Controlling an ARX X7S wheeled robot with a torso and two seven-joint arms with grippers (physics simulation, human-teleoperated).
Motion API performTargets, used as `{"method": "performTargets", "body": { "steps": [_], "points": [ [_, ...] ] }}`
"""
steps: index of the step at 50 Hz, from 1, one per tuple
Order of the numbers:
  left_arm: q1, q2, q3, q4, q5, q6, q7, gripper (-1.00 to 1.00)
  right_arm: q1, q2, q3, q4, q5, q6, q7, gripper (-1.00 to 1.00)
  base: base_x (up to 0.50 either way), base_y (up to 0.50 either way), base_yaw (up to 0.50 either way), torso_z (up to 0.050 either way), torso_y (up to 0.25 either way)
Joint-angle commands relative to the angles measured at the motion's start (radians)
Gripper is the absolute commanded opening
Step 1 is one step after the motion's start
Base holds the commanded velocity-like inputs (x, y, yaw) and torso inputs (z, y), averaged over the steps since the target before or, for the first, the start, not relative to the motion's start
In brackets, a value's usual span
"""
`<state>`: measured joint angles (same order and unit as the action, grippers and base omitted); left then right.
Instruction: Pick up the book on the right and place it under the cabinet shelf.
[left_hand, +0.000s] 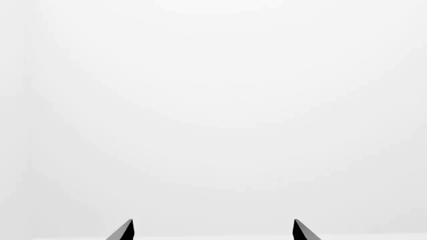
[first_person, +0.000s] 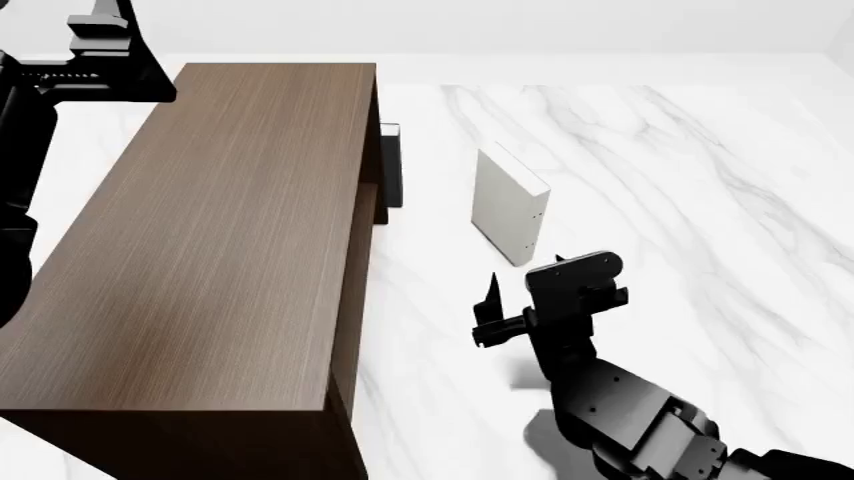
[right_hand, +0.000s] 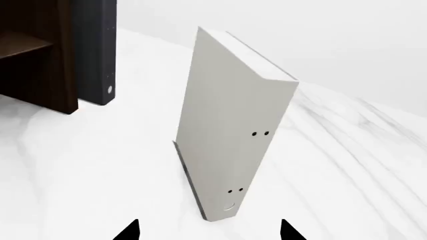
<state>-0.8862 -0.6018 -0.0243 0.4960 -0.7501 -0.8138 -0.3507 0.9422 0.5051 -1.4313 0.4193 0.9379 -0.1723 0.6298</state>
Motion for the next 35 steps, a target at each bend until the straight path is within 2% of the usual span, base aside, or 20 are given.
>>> {"method": "performTargets", "body": {
  "steps": [1, 18, 35],
  "points": [
    [-0.002, 0.002, 0.005, 0.002, 0.000, 0.000, -0.005, 1.00, 0.045, 0.126, -0.010, -0.250, 0.008, 0.065, 0.070, 1.00, 0.00, 0.00, 0.00, 0.000, 0.000],
    [0.004, 0.003, 0.018, 0.004, 0.008, 0.004, -0.011, 1.00, 0.130, 0.273, 0.006, -0.556, 0.049, 0.152, 0.155, 1.00, 0.00, 0.00, 0.00, 0.000, 0.000],
    [0.011, 0.000, 0.032, 0.007, 0.017, 0.006, -0.015, 1.00, 0.313, 0.399, 0.067, -0.817, 0.147, 0.312, 0.263, 1.00, 0.00, 0.00, 0.00, 0.000, 0.000]
  ]
}}
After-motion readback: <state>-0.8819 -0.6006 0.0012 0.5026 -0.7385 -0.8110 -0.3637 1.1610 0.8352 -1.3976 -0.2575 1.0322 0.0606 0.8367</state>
